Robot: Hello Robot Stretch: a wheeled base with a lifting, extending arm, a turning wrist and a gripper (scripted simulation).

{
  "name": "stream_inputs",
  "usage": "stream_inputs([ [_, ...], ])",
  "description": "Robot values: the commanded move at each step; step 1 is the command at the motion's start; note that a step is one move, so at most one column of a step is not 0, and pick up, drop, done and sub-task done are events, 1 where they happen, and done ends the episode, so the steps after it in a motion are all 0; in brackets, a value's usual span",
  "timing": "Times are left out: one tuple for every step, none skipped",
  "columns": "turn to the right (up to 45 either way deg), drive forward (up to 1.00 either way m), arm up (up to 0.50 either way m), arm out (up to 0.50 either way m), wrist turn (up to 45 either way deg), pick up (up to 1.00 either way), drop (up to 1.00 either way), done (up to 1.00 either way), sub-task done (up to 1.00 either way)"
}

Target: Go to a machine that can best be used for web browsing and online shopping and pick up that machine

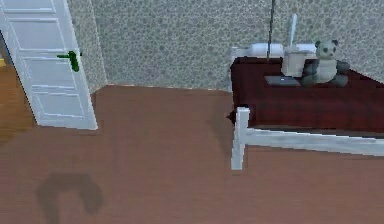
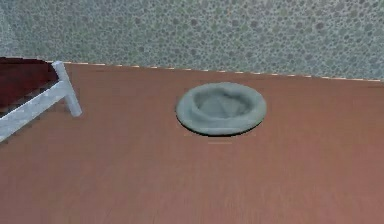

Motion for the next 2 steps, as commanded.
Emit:
stream_inputs([
  [0.0,1.00,0.00,0.00,0.0,0.00,0.00,0.00,0.00],
  [0.0,0.75,0.00,0.00,0.0,0.00,0.00,0.00,0.00],
])
